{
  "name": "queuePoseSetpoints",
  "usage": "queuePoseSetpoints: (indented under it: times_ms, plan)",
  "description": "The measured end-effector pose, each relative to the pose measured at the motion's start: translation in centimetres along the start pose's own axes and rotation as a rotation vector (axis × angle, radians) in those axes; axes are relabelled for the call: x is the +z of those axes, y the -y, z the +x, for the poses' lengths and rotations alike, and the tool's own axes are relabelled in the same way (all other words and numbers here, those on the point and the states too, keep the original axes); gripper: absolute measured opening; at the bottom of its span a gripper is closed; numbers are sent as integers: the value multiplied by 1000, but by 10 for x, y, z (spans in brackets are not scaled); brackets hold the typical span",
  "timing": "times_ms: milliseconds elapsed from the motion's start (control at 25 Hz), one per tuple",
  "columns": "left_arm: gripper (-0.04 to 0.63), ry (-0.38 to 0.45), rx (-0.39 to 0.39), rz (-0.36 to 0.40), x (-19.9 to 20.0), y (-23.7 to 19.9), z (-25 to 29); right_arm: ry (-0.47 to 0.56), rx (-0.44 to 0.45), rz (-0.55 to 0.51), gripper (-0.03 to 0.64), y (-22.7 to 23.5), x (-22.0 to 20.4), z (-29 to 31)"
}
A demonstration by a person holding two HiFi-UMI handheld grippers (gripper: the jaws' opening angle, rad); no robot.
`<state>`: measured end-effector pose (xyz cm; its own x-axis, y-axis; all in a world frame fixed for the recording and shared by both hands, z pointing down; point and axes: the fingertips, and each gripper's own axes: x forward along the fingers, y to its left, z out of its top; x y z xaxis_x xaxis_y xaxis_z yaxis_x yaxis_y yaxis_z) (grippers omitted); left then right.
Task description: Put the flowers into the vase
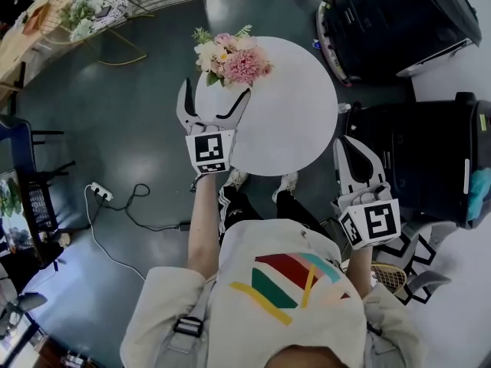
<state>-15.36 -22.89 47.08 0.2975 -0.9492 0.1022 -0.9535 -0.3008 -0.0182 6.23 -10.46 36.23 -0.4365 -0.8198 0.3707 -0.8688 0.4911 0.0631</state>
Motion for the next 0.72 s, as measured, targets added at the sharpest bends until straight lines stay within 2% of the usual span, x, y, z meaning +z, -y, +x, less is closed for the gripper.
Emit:
queuePoseSetpoints:
  times_ms: [320, 400, 480, 600, 720]
  plan:
    - [557, 78, -18, 75, 70, -2, -46, 89, 59, 32, 9, -11, 26, 11]
    - [555, 75, -43, 80, 85, -3, -54, 117, 75, 43, 9, -14, 33, 15]
    - [542, 84, -35, 77, 101, -8, -65, 142, 89, 54, 9, -18, 40, 19]
    - [393, 130, 28, 61, 127, -24, -88, 190, 107, 81, 9, -24, 50, 25]
    - [177, 169, 125, 82, 156, -45, -112, 245, 112, 114, 9, -28, 61, 28]
